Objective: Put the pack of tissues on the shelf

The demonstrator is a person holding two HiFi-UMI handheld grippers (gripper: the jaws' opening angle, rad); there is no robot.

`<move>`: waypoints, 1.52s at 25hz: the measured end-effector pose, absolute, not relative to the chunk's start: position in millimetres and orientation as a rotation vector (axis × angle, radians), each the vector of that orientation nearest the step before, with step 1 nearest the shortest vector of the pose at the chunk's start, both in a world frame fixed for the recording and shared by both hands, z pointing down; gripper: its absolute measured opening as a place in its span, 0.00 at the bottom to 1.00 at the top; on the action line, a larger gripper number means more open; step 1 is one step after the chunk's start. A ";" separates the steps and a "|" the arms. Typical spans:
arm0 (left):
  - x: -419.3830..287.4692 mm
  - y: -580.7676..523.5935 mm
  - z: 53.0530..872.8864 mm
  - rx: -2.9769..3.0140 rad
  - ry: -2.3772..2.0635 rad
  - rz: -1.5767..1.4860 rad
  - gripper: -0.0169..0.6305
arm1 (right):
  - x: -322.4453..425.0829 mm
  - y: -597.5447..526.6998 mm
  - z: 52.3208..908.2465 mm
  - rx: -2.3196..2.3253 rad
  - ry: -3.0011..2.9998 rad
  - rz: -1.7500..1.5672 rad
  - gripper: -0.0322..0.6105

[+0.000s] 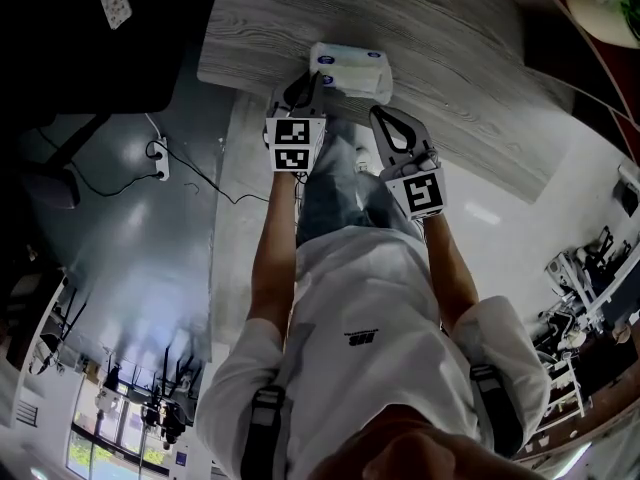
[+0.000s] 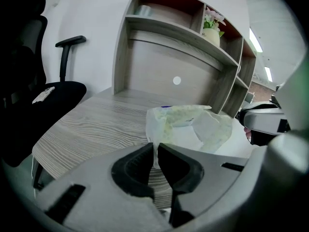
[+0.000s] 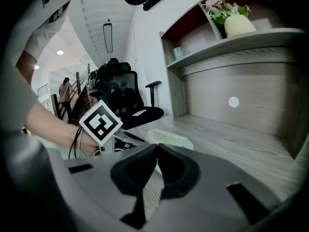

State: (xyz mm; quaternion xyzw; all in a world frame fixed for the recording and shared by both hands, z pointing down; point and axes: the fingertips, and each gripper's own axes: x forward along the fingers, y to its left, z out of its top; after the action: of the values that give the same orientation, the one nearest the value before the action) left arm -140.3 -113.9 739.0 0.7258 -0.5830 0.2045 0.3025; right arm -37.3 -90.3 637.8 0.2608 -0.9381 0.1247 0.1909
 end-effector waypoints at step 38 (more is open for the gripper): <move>-153.0 -169.4 556.8 2.161 -1.645 0.384 0.10 | -49.0 -138.4 471.1 0.900 -2.819 0.019 0.09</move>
State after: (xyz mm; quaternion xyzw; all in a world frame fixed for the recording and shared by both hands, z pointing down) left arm -153.0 -169.4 556.8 0.7723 -0.5878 0.1373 0.1979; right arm -49.0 -138.4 471.1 0.3028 -0.9487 0.0063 0.0913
